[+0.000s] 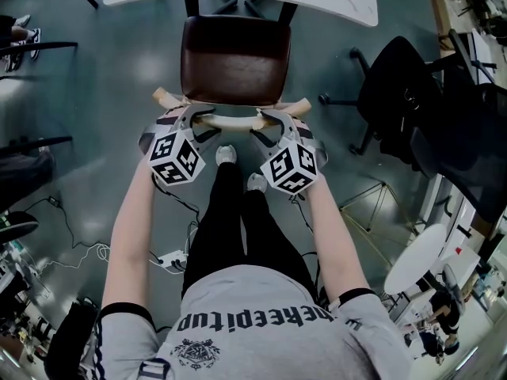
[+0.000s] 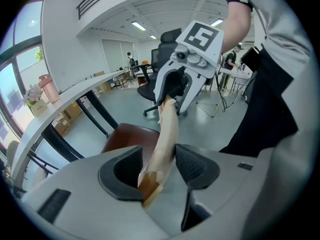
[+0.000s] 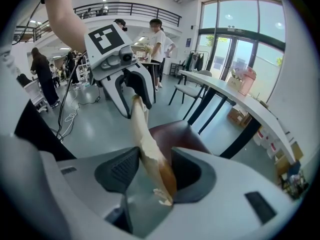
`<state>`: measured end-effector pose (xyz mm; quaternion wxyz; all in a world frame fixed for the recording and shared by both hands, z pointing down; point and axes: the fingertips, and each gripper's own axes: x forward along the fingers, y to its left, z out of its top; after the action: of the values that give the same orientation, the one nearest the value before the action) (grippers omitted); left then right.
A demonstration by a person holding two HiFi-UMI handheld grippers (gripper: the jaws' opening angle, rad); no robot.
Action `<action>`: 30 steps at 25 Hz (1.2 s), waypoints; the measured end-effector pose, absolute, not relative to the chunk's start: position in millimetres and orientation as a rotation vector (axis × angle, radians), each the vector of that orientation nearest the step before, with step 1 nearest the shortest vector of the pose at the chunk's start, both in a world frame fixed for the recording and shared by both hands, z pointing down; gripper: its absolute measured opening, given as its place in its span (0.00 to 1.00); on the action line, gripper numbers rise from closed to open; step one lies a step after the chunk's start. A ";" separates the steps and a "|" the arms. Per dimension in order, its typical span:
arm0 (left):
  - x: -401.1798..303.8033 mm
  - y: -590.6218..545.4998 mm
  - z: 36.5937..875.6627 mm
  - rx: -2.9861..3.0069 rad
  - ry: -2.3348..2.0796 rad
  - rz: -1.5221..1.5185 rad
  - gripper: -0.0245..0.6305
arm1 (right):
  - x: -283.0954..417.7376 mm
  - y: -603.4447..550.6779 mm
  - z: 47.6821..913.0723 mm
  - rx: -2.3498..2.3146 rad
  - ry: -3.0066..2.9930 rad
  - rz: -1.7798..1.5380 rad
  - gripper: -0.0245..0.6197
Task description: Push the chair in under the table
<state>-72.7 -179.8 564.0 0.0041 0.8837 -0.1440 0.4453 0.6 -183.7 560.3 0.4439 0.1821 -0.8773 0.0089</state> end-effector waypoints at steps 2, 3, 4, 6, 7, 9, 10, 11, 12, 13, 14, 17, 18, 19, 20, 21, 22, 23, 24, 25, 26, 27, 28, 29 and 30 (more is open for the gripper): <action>-74.3 -187.5 564.1 2.772 -0.442 1.395 0.36 | -1.2 -191.1 560.4 0.457 -2.174 0.026 0.36; -75.3 -190.9 564.0 2.775 -0.438 1.396 0.36 | -2.2 -194.3 560.5 0.458 -2.174 0.028 0.36; -76.3 -194.1 564.0 2.777 -0.435 1.396 0.36 | -3.2 -197.2 560.5 0.460 -2.174 0.029 0.36; -78.1 -199.5 563.8 2.782 -0.431 1.396 0.36 | -4.9 -202.2 560.4 0.465 -2.173 0.032 0.36; -79.0 -201.8 563.6 2.784 -0.430 1.396 0.36 | -5.8 -204.3 560.3 0.467 -2.173 0.033 0.36; -80.3 -206.1 563.1 2.787 -0.427 1.395 0.36 | -7.2 -208.3 559.8 0.469 -2.171 0.035 0.36; -80.8 -208.0 562.6 2.789 -0.424 1.395 0.36 | -7.7 -210.2 559.5 0.469 -2.170 0.035 0.36; -81.3 -209.8 562.1 2.791 -0.422 1.394 0.36 | -8.3 -211.9 559.1 0.470 -2.169 0.036 0.36; -81.7 -211.3 561.4 2.794 -0.420 1.394 0.36 | -8.8 -213.3 558.6 0.470 -2.169 0.037 0.36; -82.0 -212.3 560.8 2.796 -0.419 1.393 0.36 | -9.1 -214.3 558.1 0.470 -2.168 0.038 0.36; -82.1 -212.8 560.1 2.799 -0.418 1.392 0.36 | -9.4 -214.8 557.6 0.470 -2.168 0.038 0.36; -82.1 -212.4 559.1 2.804 -0.417 1.391 0.36 | -9.3 -214.4 557.1 0.469 -2.164 0.037 0.36; -82.0 -212.0 559.1 2.805 -0.418 1.391 0.36 | -9.2 -214.0 557.2 0.468 -2.163 0.037 0.36; -81.9 -211.8 559.2 2.806 -0.417 1.391 0.36 | -9.1 -213.8 557.5 0.468 -2.161 0.037 0.36; -81.8 -211.9 559.5 2.807 -0.417 1.391 0.36 | -9.0 -213.9 557.8 0.467 -2.159 0.038 0.36; -81.7 -212.2 559.9 2.807 -0.416 1.390 0.36 | -9.0 -214.2 558.3 0.467 -2.158 0.038 0.36; -81.5 -212.7 560.3 2.808 -0.415 1.390 0.36 | -8.8 -214.6 558.7 0.466 -2.157 0.038 0.36; -81.0 -213.2 560.8 2.808 -0.414 1.389 0.36 | -8.4 -215.1 559.2 0.466 -2.156 0.038 0.36; -80.6 -213.7 561.1 2.808 -0.413 1.388 0.36 | -7.9 -215.7 559.6 0.466 -2.156 0.038 0.36; -80.2 -214.2 561.3 2.809 -0.413 1.388 0.36 | -7.6 -216.3 559.8 0.465 -2.155 0.037 0.36; -80.1 -214.5 561.4 2.809 -0.413 1.388 0.36 | -7.4 -216.7 559.9 0.465 -2.154 0.036 0.36; -80.0 -214.7 561.3 2.809 -0.413 1.388 0.36 | -7.4 -216.9 559.8 0.465 -2.154 0.035 0.36; -80.1 -214.8 561.1 2.809 -0.413 1.388 0.36 | -7.5 -216.9 559.6 0.466 -2.153 0.033 0.36; -80.3 -214.6 560.8 2.809 -0.414 1.389 0.36 | -7.8 -216.8 559.4 0.466 -2.151 0.033 0.36; -80.6 -214.4 560.4 2.809 -0.414 1.390 0.36 | -8.1 -216.5 559.2 0.466 -2.150 0.032 0.36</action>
<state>-80.6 -214.4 560.4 -0.0100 0.8885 -0.1309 0.4396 -8.1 -216.5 559.2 0.4533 0.1887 -0.8711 0.0128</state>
